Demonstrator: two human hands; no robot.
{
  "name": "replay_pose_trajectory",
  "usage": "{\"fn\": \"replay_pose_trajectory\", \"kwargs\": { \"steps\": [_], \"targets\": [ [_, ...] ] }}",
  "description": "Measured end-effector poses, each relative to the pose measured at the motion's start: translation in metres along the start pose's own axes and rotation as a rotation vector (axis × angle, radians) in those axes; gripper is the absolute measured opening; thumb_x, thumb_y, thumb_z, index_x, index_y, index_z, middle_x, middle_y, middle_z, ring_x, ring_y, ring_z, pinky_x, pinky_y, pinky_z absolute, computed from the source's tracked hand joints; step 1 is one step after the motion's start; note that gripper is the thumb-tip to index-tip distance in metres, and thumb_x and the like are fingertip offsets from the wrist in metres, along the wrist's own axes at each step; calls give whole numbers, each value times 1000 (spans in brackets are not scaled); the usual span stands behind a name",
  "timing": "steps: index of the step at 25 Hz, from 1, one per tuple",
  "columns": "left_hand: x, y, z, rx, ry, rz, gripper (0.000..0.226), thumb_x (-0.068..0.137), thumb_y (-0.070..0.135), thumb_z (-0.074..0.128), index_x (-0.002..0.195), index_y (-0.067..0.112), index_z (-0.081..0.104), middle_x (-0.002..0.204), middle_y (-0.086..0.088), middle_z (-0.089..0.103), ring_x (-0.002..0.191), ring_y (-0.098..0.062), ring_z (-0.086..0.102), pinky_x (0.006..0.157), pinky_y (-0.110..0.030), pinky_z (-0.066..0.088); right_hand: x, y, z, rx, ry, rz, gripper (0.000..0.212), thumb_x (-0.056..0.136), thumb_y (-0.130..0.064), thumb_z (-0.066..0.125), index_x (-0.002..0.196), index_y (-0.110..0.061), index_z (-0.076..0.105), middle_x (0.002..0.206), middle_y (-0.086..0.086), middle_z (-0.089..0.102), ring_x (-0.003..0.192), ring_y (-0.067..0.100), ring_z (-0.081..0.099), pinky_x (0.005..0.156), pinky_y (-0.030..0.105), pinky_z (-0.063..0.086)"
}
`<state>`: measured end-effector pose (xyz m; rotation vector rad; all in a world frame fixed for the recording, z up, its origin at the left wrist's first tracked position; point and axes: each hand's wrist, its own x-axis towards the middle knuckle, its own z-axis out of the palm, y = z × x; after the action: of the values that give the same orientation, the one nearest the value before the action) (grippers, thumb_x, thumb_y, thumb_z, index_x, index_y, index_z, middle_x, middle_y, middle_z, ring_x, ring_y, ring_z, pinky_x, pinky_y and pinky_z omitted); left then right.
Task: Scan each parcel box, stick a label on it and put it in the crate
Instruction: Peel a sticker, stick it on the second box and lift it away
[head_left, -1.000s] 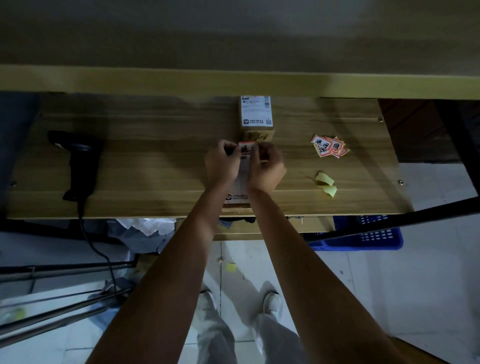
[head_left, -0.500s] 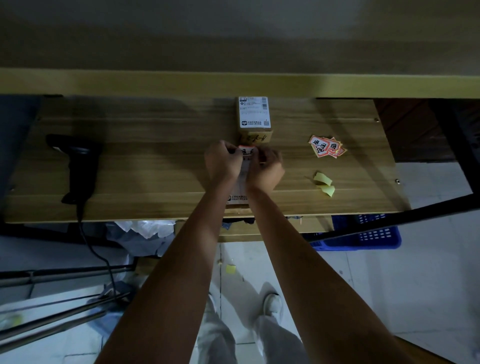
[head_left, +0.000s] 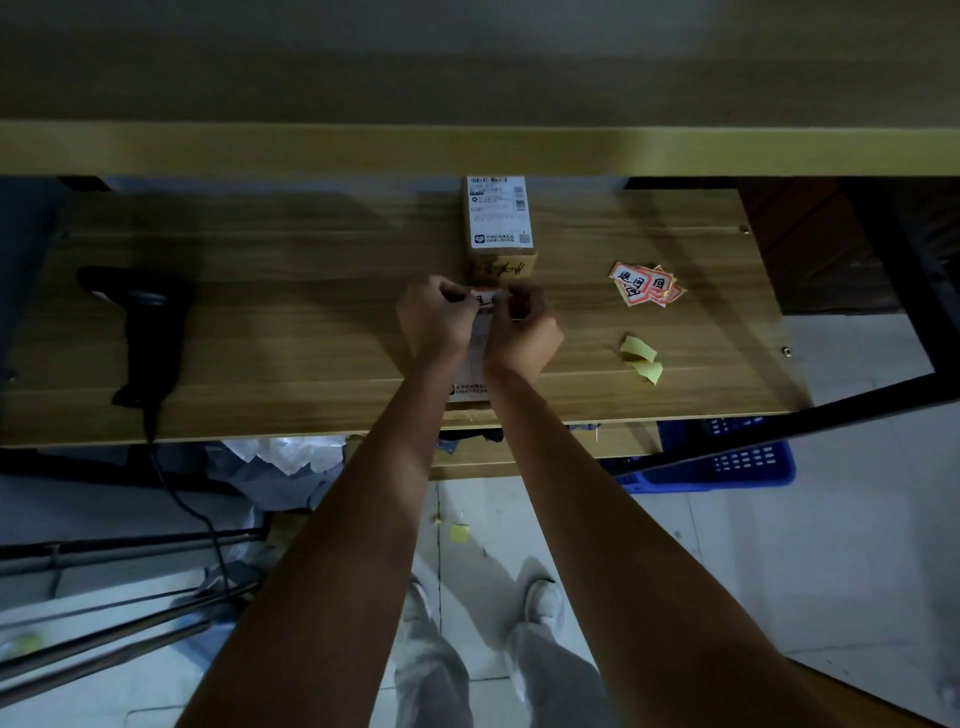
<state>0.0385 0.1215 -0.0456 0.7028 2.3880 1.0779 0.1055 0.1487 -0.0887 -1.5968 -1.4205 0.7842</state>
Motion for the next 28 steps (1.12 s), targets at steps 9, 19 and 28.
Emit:
{"fn": "replay_pose_trajectory", "kwargs": {
  "steps": [9, 19, 28],
  "targets": [
    [-1, -6, 0, -44, 33, 12, 17, 83, 17, 70, 97, 8, 72, 93, -5, 73, 75, -4, 58, 48, 2, 36, -2, 2, 2, -11, -8, -60, 10, 86, -21, 65, 90, -14, 69, 86, 4, 71, 77, 20, 66, 66, 33, 53],
    [-5, -7, 6, 11, 92, 119, 11, 82, 13, 69, 90, 6, 74, 90, -7, 74, 79, -11, 66, 65, -13, 39, -1, -1, 1, -39, -3, -65, 12, 82, -12, 65, 93, -11, 70, 94, 8, 70, 82, 22, 65, 66, 19, 38],
    [-9, -9, 6, -41, 118, 109, 16, 86, 14, 66, 97, 4, 71, 94, -10, 73, 82, -13, 66, 68, -15, 41, -1, 1, -2, 7, -33, -68, 10, 87, -18, 64, 93, -10, 68, 91, 6, 69, 78, 16, 61, 65, 19, 38]
  ]
}}
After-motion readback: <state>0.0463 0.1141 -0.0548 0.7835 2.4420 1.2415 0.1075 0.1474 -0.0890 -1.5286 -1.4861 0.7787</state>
